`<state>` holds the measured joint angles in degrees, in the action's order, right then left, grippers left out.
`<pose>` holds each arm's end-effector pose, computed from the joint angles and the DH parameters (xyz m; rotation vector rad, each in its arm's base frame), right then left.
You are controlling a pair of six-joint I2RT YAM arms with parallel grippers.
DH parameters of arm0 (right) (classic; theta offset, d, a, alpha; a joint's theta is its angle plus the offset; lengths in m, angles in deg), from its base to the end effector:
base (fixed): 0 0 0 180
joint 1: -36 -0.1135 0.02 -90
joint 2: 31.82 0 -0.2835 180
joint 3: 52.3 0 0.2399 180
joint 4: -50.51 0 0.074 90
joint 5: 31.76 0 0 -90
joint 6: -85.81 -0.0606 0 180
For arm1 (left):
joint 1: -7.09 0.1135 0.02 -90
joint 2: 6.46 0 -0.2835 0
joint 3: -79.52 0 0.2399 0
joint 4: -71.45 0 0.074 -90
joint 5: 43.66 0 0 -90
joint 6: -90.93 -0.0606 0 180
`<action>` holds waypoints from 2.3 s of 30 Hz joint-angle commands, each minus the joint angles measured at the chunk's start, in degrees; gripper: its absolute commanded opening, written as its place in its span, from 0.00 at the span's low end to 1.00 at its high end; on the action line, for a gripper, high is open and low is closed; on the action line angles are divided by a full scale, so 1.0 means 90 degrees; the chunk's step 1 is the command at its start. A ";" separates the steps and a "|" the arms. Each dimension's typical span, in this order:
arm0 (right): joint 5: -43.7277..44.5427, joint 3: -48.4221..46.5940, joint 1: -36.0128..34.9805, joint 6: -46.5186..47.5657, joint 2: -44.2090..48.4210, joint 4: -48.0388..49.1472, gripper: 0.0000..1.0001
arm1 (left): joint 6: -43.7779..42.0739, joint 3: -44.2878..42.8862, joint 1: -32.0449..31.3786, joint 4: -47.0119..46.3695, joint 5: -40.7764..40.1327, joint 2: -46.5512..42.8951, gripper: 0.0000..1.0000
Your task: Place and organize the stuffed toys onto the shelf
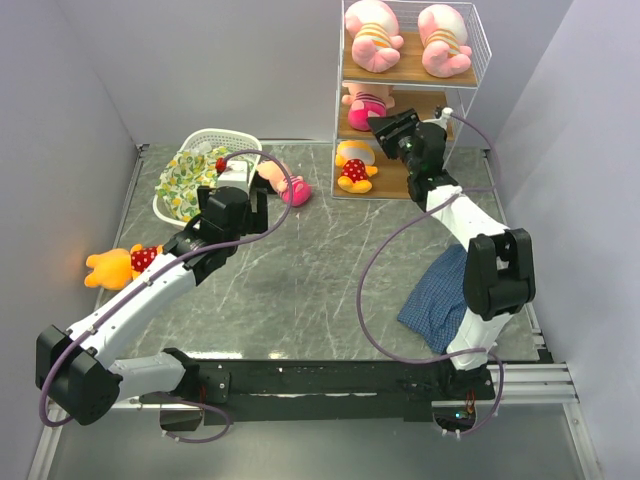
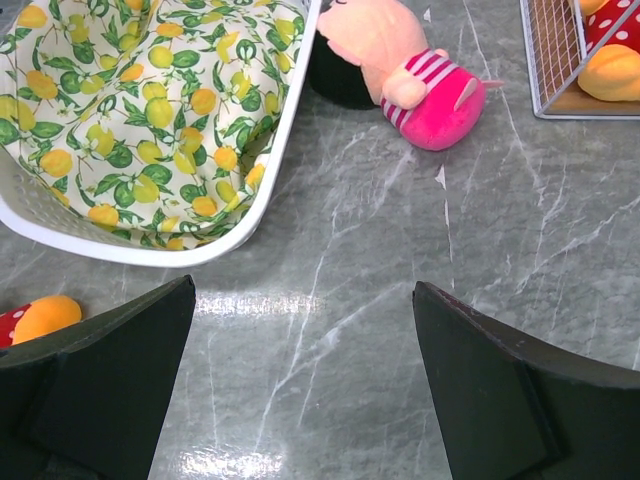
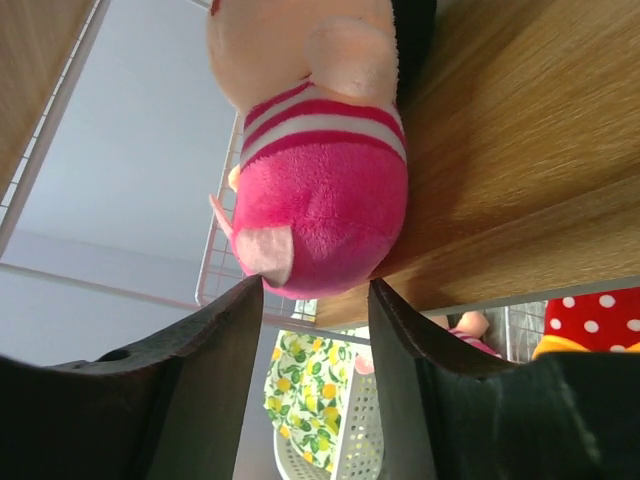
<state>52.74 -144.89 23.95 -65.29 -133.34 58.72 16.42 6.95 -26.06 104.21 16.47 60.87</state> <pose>0.4368 0.0992 0.3524 0.6275 1.5681 1.0578 0.2357 -0.1179 0.3385 -0.0125 1.9830 -0.0132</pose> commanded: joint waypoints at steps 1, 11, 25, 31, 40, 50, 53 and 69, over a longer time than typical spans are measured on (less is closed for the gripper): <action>0.0015 -0.0219 0.0060 0.0177 0.0331 0.0105 0.58 | -0.0070 0.0009 -0.0028 -0.0147 -0.0206 0.0009 0.96; -0.0688 0.1459 0.0050 0.0431 0.1776 0.0310 0.61 | 0.1108 -0.0176 0.0205 0.0233 -0.1759 0.0292 0.96; -0.1196 0.4468 -0.0807 0.0929 0.4345 0.0203 0.61 | 0.4929 0.0165 0.3495 0.2148 -0.0880 0.0497 0.97; -0.1284 0.4548 -0.1394 0.1378 0.4882 -0.0177 0.61 | 0.5212 0.0077 0.4795 0.2012 -0.0461 0.0673 0.97; -0.1352 0.4587 -0.1649 0.1534 0.5156 -0.0226 0.60 | 0.5516 0.0125 0.5801 0.1857 -0.0120 0.1434 0.99; -0.1323 0.4636 -0.1795 0.1535 0.5000 -0.0188 0.60 | 0.5115 -0.0001 0.6446 0.1493 0.1160 0.2997 0.68; -0.1245 0.4558 -0.1854 0.1584 0.4961 -0.0237 0.60 | 0.5213 0.0077 0.6446 0.1669 0.1063 0.2822 0.42; -0.2191 0.4381 -0.2030 0.1487 0.4707 0.0152 0.61 | 0.4013 0.0777 0.6427 0.0462 0.3895 -0.1237 0.02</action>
<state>37.23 -103.36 6.39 -51.46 -90.43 55.01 57.92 9.27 31.82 118.27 32.64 58.36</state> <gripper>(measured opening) 0.610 0.072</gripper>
